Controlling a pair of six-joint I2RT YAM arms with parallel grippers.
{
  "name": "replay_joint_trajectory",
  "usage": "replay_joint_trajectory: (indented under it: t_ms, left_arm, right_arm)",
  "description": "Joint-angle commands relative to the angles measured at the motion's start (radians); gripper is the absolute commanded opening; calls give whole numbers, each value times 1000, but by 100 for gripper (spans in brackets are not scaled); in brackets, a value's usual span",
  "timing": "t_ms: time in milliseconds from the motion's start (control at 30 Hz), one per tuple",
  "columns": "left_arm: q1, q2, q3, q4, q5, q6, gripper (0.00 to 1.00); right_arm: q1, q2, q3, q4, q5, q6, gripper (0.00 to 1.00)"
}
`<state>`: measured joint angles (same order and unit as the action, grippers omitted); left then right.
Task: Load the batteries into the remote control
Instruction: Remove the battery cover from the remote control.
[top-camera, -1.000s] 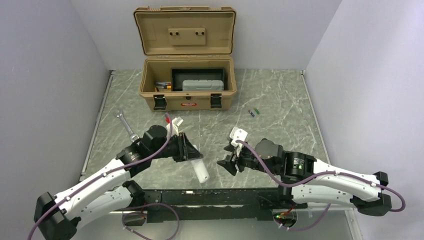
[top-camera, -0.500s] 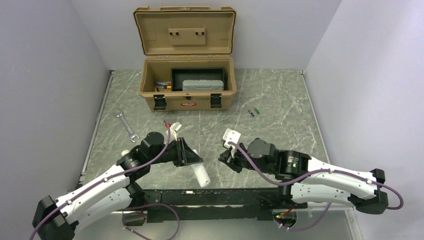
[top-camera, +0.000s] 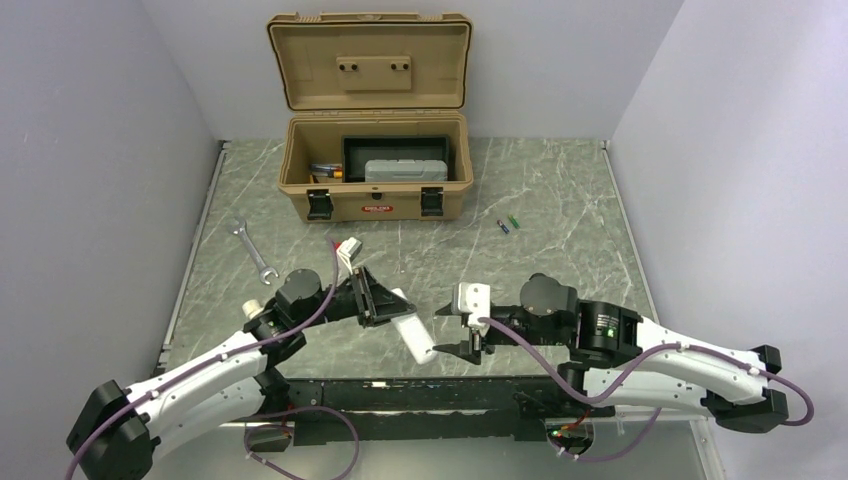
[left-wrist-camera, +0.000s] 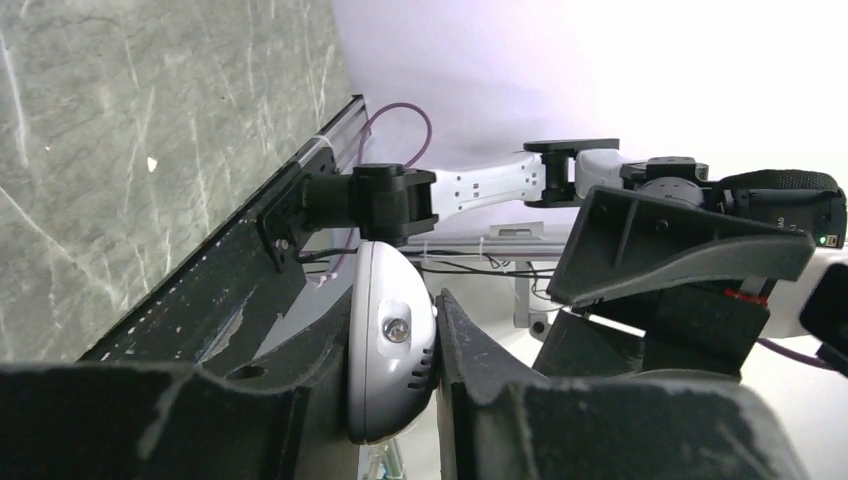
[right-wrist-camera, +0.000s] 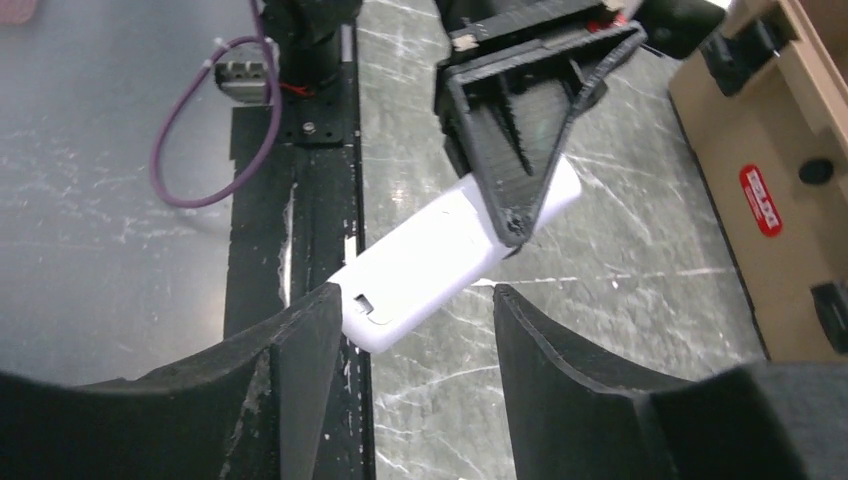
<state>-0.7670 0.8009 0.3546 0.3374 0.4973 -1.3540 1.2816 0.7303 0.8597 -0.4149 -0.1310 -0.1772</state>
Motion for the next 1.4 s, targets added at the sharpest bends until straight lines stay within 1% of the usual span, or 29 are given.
replay_joint_trajectory:
  t_ms: [0,67,200,500,700,833,1167,1367]
  left_arm:
    - [1,-29,-12,145,-11,-88,0]
    - [0,-33,-8,142,-2,-101,0]
    - [1,-46,-4,138,9,-120,0]
    - [1,-62,5,156,48,-130,0]
    - [1,-67,-2,187,68,-132,0]
    - [1,-71,-9,200,83,-132,0]
    - [0,-74,-6,198,95,-124,0]
    - [0,-67,-2,204,96,-124,0]
  right_arm:
    - [3,30,80,-41,-181,-135,61]
    - [2,53,110,-85,-247,-179,61]
    - [2,81,146,-108,-311,-239,58]
    - [-5,140,174,-130,-355,-343,50]
    - [-24,145,166,-110,-368,-360,45]
    - [-35,139,154,-99,-372,-362,43]
    - [-48,147,136,-78,-385,-358,43]
    - [-52,179,150,-88,-407,-370,43]
